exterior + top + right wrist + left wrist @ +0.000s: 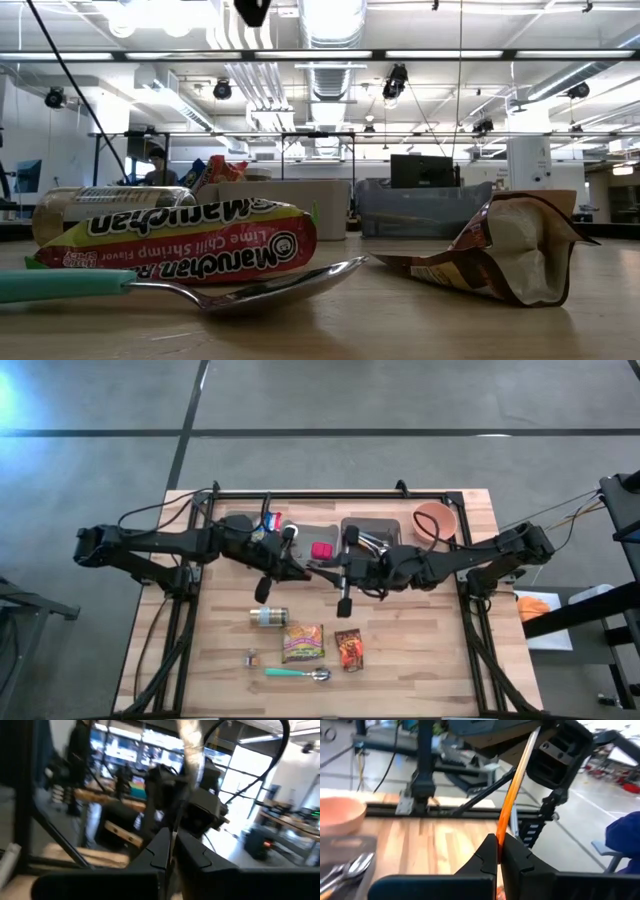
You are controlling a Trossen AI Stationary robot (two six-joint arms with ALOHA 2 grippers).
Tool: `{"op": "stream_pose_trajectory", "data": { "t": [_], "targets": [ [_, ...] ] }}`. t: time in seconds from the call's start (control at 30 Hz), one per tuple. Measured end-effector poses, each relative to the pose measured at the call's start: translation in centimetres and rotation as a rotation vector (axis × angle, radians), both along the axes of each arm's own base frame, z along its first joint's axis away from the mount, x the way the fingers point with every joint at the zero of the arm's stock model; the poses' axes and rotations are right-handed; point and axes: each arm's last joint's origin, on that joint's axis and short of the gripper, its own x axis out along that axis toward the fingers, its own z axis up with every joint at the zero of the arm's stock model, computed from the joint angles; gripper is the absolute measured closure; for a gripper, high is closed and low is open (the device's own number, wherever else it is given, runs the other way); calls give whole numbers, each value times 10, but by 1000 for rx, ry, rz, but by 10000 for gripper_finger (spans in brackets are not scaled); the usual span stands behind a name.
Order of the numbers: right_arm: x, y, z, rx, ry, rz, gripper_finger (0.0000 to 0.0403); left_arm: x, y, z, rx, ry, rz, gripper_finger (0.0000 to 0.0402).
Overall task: Pick & Place Food Item
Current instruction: Put the orange spoon into the black bin
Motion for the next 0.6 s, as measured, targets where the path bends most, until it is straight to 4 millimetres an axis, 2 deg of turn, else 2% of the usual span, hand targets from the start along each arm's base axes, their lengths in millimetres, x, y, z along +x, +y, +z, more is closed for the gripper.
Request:
{"op": "stream_pose_trajectory", "data": {
  "t": [0.13,0.37,0.47,0.6],
  "targets": [
    [0,-2,-6,-43,52,-41,348,-5,0,2,-5,60,47,401],
    [0,-2,-13,-160,153,-54,213,-10,1,4,1,153,84,401],
    [-1,-4,-20,-221,258,-124,168,-15,2,7,-4,211,96,401],
    [-4,-9,-29,-270,387,-265,131,-20,2,11,-12,290,121,401]
  ]
}}
